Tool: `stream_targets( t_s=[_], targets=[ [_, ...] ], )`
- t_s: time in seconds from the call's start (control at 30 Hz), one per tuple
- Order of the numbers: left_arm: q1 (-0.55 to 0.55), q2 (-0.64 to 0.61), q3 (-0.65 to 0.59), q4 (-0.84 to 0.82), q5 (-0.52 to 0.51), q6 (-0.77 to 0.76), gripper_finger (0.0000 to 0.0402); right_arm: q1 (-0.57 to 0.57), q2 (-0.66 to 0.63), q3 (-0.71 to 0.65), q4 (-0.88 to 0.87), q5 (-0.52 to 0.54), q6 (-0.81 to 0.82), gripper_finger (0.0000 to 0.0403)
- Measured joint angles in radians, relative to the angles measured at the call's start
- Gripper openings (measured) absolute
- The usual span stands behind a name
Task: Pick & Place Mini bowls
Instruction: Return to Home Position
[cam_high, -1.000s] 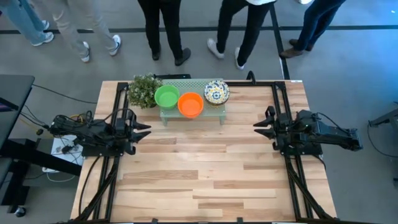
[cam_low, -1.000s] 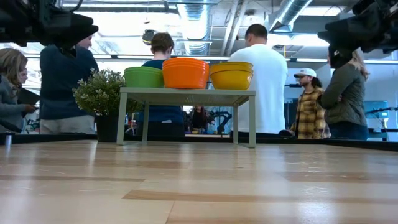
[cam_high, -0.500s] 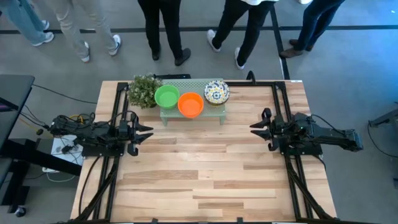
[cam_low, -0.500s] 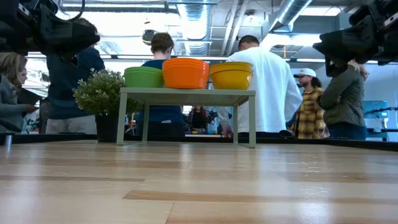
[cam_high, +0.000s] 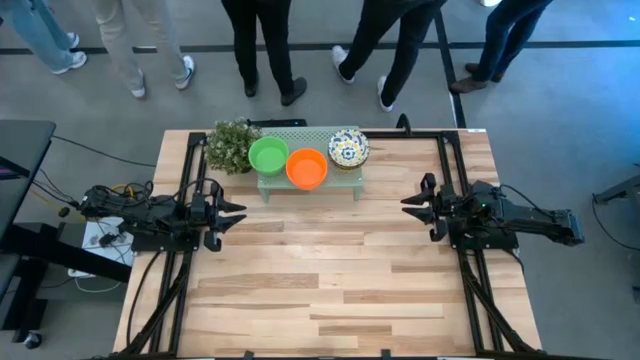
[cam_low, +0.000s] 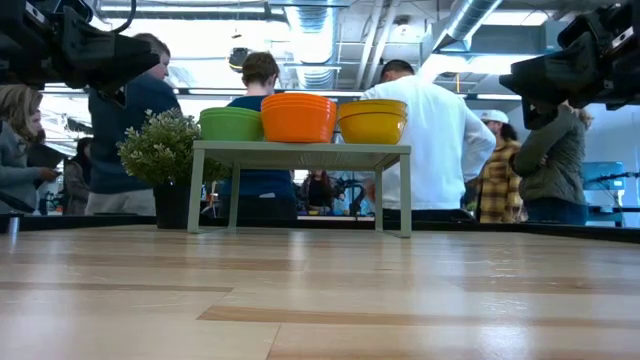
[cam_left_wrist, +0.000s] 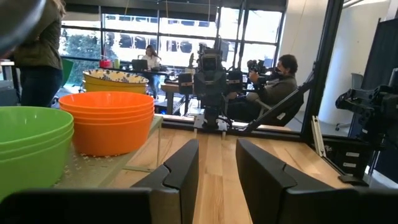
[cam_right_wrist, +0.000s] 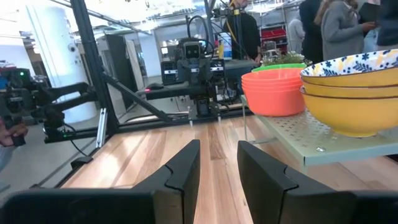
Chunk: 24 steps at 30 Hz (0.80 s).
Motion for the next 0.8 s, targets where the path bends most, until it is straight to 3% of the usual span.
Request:
stream_targets(
  t_s=[0.8],
  targets=[
    [0.0,0.027,0.0,0.001,0.001,0.0,0.0108,0.0,0.003,-0.02,-0.01,0.0,-0.053,0.0103]
  ],
)
